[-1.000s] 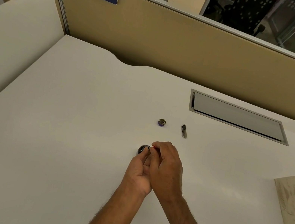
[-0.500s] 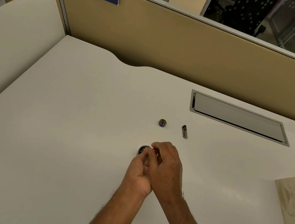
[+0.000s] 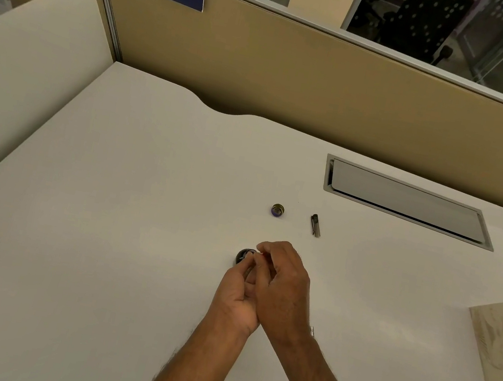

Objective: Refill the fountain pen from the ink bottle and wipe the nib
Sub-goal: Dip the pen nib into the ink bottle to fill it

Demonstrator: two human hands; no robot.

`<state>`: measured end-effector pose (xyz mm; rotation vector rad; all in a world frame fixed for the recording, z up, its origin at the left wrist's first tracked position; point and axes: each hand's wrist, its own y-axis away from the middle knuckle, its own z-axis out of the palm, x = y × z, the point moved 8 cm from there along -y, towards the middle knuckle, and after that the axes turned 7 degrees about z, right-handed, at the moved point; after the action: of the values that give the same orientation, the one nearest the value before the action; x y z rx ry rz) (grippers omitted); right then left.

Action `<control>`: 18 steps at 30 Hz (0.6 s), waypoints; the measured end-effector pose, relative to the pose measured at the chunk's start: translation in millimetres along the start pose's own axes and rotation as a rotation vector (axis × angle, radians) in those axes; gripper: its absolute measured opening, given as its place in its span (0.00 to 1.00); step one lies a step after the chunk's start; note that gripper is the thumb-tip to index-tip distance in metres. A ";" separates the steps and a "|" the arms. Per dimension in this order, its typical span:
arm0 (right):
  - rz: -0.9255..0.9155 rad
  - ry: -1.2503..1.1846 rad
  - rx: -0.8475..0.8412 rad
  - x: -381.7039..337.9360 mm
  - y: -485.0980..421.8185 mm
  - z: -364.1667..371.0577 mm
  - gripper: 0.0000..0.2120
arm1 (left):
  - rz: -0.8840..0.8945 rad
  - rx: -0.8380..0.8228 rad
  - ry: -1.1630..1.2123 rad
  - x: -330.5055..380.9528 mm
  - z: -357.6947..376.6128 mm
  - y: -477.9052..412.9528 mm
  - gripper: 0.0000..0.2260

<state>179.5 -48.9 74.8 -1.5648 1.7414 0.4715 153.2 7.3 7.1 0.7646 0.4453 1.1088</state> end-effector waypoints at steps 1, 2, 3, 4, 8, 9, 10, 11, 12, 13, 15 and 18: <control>-0.003 -0.003 -0.007 -0.3 0.1 0.4 0.08 | 0.001 0.003 0.005 0.0 -0.5 -0.7 0.11; -0.004 -0.005 -0.012 -0.8 0.3 0.5 0.09 | 0.003 0.005 0.008 -0.1 -1.2 -1.3 0.11; -0.003 -0.002 -0.013 -0.8 0.6 0.4 0.09 | 0.005 0.007 0.007 0.1 -1.7 -1.7 0.11; -0.001 0.004 -0.007 -0.5 0.8 -0.1 0.09 | 0.008 0.007 -0.001 0.3 -2.3 -2.3 0.11; 0.010 0.021 0.006 1.5 0.1 -0.1 0.08 | 0.009 -0.005 -0.030 0.3 0.5 0.0 0.12; 0.005 0.021 0.000 1.2 -0.3 0.6 0.07 | 0.010 -0.005 -0.027 0.5 1.2 0.7 0.12; 0.002 0.022 -0.005 0.7 -0.7 1.2 0.07 | 0.012 -0.002 -0.023 0.6 1.1 0.5 0.12; 0.001 0.023 -0.009 0.3 -1.0 1.7 0.07 | 0.012 0.001 -0.016 0.8 0.9 0.0 0.11; 0.003 0.023 -0.012 -0.2 -1.3 2.0 0.07 | 0.012 0.003 -0.011 0.9 -0.1 -1.1 0.11; 0.004 0.024 -0.014 -0.8 -1.5 2.2 0.07 | 0.012 0.005 -0.007 1.1 -0.6 -1.8 0.11; -0.003 0.032 -0.022 -2.7 -1.5 2.6 0.08 | 0.008 0.004 0.000 0.6 -1.8 -2.8 0.11; -0.018 0.035 -0.041 -4.4 -2.0 3.8 0.07 | 0.011 -0.001 0.013 0.4 -0.2 -0.9 0.11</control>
<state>182.4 -43.6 76.0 -1.6249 1.7531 0.4761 153.8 7.6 6.4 0.7598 0.4518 1.1250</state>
